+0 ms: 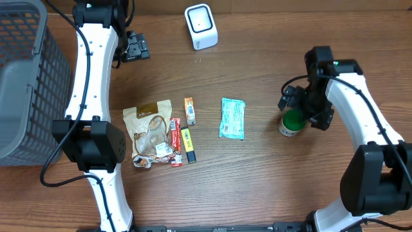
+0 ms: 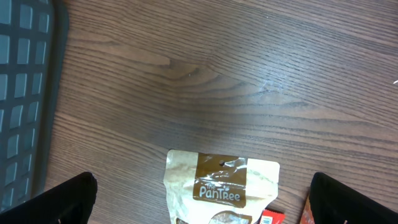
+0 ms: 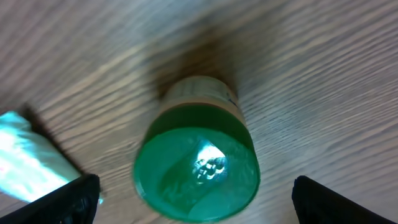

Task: Scan the item barcode
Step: 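Move the right gripper right over the green-lidded jar, then lower the right gripper and grasp the green-lidded jar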

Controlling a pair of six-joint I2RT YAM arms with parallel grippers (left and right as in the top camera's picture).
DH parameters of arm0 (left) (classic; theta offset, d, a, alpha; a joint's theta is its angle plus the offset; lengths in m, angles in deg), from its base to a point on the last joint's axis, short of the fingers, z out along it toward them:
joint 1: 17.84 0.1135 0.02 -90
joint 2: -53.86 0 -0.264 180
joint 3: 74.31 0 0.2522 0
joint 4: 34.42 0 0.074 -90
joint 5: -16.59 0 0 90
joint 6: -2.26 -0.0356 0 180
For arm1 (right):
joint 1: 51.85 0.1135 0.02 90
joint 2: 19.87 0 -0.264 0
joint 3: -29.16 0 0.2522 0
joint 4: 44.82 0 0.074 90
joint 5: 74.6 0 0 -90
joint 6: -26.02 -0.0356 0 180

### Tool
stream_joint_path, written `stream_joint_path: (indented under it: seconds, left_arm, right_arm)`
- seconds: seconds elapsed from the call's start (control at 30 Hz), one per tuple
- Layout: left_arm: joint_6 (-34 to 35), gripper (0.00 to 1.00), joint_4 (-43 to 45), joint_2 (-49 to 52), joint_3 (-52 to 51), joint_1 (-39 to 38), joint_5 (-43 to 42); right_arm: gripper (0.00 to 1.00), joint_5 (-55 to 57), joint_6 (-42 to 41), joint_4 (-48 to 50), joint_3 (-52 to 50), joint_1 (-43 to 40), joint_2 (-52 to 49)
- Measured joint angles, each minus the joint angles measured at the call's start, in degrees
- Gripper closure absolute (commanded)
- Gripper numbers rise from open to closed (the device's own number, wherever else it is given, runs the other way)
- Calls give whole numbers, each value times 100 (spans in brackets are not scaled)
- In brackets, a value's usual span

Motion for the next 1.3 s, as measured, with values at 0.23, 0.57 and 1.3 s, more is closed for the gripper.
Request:
stream_joint_path:
  seconds: [0.23, 0.57, 1.3]
  left_arm:
    - [0, 0, -2, 0, 0, 0, 0]
    - [0, 0, -2, 0, 0, 0, 0]
    - [0, 0, -2, 0, 0, 0, 0]
  right_arm:
    - [12, 7, -210, 546, -538, 31, -7]
    - [28, 46, -249, 708, -581, 245, -9]
    - [27, 122, 1825, 1108, -581, 1825, -11]
